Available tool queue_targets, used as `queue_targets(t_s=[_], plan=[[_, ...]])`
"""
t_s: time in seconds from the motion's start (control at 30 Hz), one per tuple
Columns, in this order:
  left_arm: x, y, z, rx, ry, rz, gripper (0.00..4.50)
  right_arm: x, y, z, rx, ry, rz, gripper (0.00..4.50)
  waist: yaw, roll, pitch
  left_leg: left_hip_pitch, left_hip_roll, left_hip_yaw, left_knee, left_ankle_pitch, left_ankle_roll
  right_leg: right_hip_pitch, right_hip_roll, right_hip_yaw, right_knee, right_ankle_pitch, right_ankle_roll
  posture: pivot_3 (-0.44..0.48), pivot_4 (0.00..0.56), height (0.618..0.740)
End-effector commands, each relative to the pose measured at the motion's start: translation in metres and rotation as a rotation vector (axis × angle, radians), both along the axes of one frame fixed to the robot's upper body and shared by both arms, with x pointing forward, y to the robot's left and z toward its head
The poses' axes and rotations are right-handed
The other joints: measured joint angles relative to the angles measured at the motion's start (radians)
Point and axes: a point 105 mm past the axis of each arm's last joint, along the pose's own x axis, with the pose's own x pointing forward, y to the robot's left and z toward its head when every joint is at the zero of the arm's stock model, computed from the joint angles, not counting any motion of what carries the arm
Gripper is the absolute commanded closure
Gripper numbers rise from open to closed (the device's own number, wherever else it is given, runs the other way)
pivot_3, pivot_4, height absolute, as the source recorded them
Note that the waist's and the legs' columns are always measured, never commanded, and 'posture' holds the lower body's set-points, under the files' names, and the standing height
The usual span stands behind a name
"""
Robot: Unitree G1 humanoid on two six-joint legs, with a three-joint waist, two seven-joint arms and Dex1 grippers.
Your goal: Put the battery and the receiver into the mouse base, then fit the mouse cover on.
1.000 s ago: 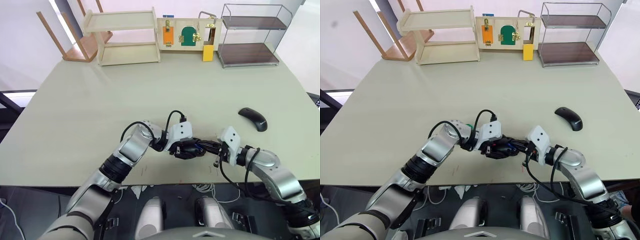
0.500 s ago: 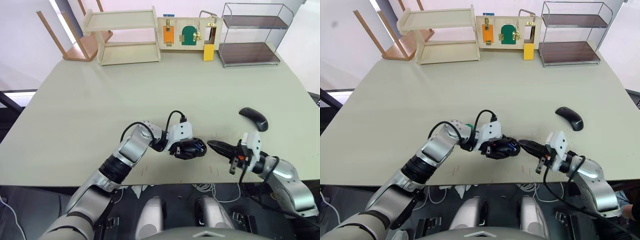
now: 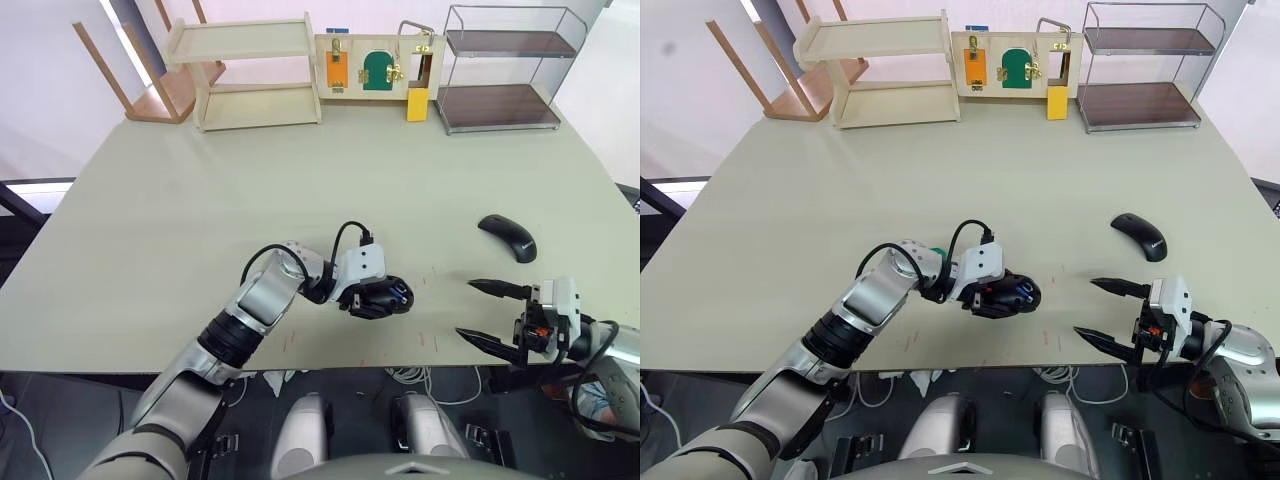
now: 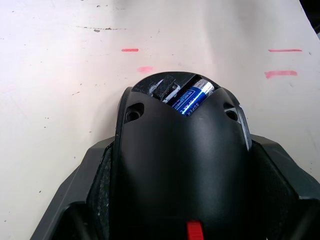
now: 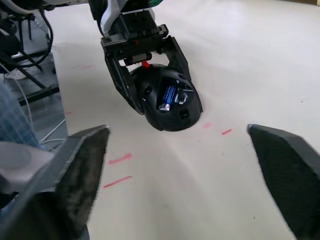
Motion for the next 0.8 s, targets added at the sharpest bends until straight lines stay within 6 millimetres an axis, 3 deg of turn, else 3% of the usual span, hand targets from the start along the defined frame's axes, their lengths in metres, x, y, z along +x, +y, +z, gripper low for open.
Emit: queue_targets(t_s=[0.03, 0.37, 0.47, 0.8], plan=[[-0.007, 0.009, -0.025, 0.072, 0.077, 0.025, 1.54, 0.004, -0.014, 0.016, -0.015, -0.077, -0.014, 0.03, 0.0, 0.0, 0.0, 0.0, 0.0, 0.0, 0.0, 0.0, 0.0, 0.0, 0.0, 0.0, 0.0, 0.0, 0.0, 0.0, 0.15, 0.74], [-0.008, 0.011, -0.024, 0.075, 0.07, 0.024, 1.54, -0.003, -0.024, 0.02, 0.025, -0.111, 0.022, 0.03, 0.0, 0.001, 0.001, 0.0, 0.0, 0.0, 0.0, 0.0, 0.0, 0.0, 0.0, 0.0, -0.001, 0.0, 0.0, 0.0, 0.15, 0.74], [-0.007, 0.01, -0.022, 0.067, 0.063, 0.034, 0.15, -0.004, -0.026, 0.019, 0.029, -0.107, 0.029, 0.0, 0.001, 0.002, 0.001, 0.0, 0.0, 0.0, 0.0, 0.0, 0.0, 0.0, 0.0, 0.001, -0.001, 0.0, 0.0, 0.0, 0.15, 0.74], [-0.003, 0.01, -0.018, 0.051, 0.043, 0.057, 0.07, -0.006, -0.025, 0.018, 0.04, -0.11, 0.043, 0.0, 0.004, 0.003, 0.002, 0.0, 0.0, 0.0, 0.001, 0.0, 0.0, 0.0, -0.001, 0.001, -0.001, 0.0, 0.001, 0.0, 0.15, 0.74]])
